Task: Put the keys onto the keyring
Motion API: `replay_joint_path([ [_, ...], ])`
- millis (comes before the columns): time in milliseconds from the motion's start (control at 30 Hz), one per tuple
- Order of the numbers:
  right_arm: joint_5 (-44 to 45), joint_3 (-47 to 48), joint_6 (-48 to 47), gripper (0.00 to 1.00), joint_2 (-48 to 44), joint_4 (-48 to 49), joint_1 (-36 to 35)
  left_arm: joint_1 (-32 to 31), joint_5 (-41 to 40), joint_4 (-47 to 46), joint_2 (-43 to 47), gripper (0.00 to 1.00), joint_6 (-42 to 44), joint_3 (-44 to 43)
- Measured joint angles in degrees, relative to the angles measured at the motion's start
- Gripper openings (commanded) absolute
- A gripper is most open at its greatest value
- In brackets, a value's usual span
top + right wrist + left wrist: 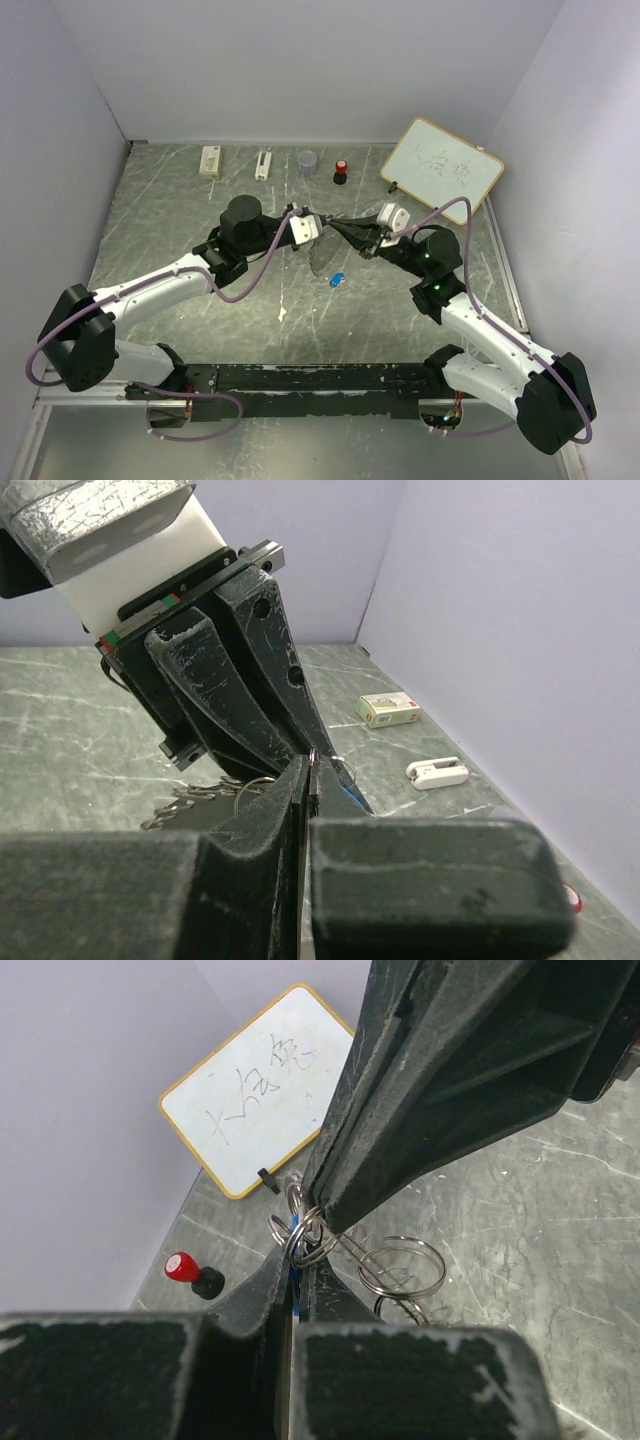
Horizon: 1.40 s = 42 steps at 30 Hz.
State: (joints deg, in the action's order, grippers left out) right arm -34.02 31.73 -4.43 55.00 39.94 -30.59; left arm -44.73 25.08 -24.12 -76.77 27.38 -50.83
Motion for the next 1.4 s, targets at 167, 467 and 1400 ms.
replay_joint_path([
  [167,0.0,0.0,1.0,0.0,0.5,2.2,0.0,-0.5,-0.6,0.0,0.0,0.07,0.0,0.0],
  [467,0.4,0.0,1.4,0.0,0.4,2.9,0.0,-1.0,-3.5,-0.1,0.0,0.07,-0.2,0.0],
  [1400,3.1,-0.9,0.3,0.0,-3.1,-1.2,0.0,-1.6,-9.1,0.6,1.6,0.24,-2.1,0.0],
])
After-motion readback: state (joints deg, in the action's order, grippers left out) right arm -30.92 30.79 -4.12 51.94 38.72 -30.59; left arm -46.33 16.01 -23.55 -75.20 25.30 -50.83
